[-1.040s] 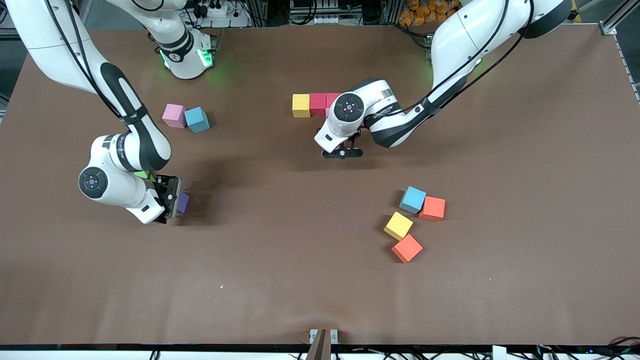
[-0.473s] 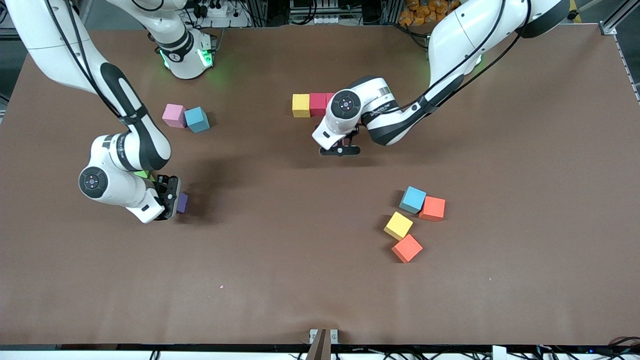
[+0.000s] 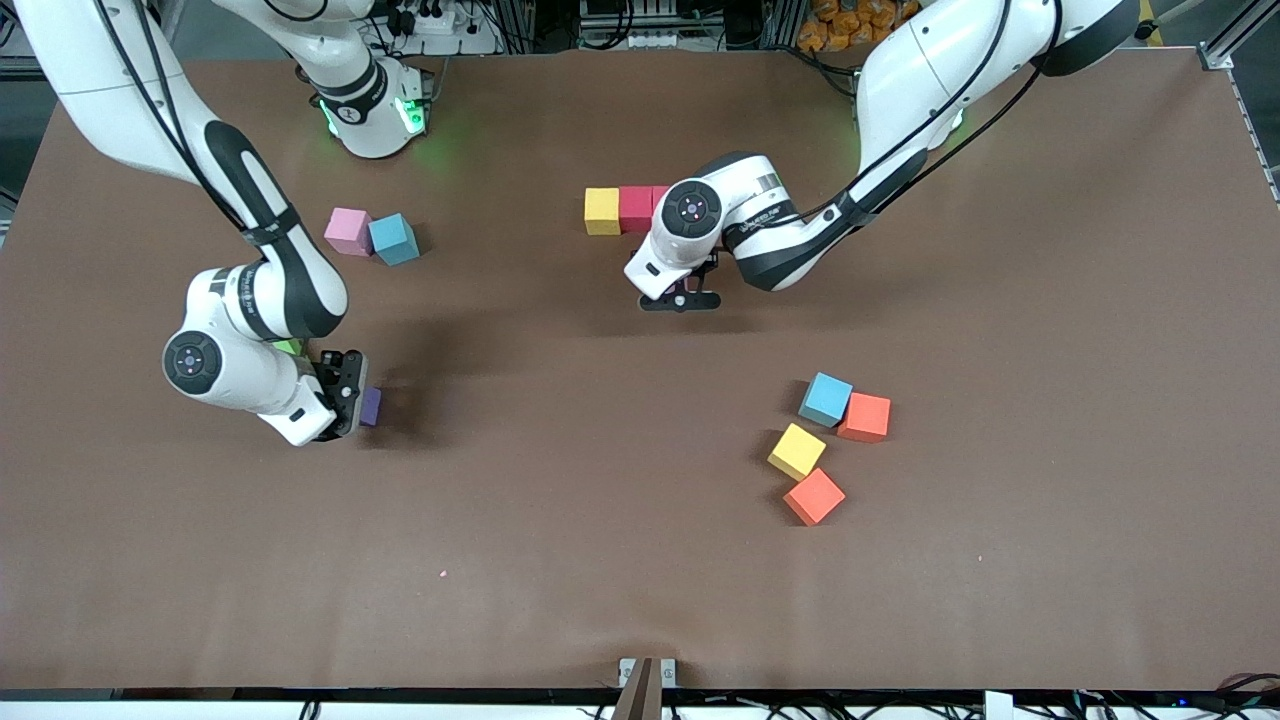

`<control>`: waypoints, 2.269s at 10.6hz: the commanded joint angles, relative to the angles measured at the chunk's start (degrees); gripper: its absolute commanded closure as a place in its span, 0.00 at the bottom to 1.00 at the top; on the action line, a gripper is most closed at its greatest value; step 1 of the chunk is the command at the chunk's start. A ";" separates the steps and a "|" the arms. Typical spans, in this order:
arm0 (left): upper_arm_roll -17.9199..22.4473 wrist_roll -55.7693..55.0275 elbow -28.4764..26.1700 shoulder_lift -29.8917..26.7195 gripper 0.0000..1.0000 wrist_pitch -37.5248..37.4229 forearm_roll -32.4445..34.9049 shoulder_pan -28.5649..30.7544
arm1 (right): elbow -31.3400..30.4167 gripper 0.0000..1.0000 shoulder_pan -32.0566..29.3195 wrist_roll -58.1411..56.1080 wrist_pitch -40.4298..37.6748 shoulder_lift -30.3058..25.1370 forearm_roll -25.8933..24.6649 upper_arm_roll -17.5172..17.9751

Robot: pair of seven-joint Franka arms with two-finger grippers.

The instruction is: Form number 2 with 11 blocks

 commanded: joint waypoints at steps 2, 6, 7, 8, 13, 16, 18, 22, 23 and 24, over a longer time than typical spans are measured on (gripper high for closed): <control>0.62 -0.79 -1.67 -0.06 0.58 0.18 -1.37 -0.80 | 1.20 0.66 2.51 5.38 -1.37 -3.04 0.86 3.54; 0.62 -0.79 -1.67 0.03 0.56 0.18 -1.46 -0.80 | 1.21 0.65 3.85 7.60 -1.73 -3.23 0.86 5.21; 0.62 -0.79 -1.58 0.03 0.35 0.18 -1.46 -0.80 | 1.21 0.65 3.84 7.69 -1.73 -3.31 0.86 5.21; 0.62 -0.62 -1.50 -0.06 0.00 0.09 -1.46 -0.71 | 1.21 0.65 3.76 7.77 -1.73 -3.31 0.77 5.21; 0.62 -0.70 -0.09 -0.41 0.00 0.09 -2.07 -0.80 | 1.29 0.65 3.93 7.77 -2.08 -3.66 0.86 5.21; 0.44 -1.31 1.14 -1.72 0.00 -1.57 -3.83 -0.71 | 1.29 0.65 3.49 7.77 -4.71 -6.21 0.77 5.13; 0.27 -1.32 2.98 -2.17 0.00 -4.98 -3.84 0.25 | 1.12 0.65 4.28 7.77 -5.33 -6.65 0.86 4.86; 0.26 -0.79 4.39 -3.22 0.00 -6.41 -3.83 5.42 | 1.29 0.65 4.02 7.77 -5.33 -6.48 0.77 5.04; 0.26 -0.70 5.44 -3.22 0.00 -8.07 -3.83 7.70 | 1.21 0.65 4.28 8.12 -5.24 -6.39 0.86 5.04; 0.35 -0.62 7.88 -3.13 0.00 -10.69 -3.75 8.94 | 0.94 0.65 4.98 10.04 -5.33 -6.21 0.86 5.39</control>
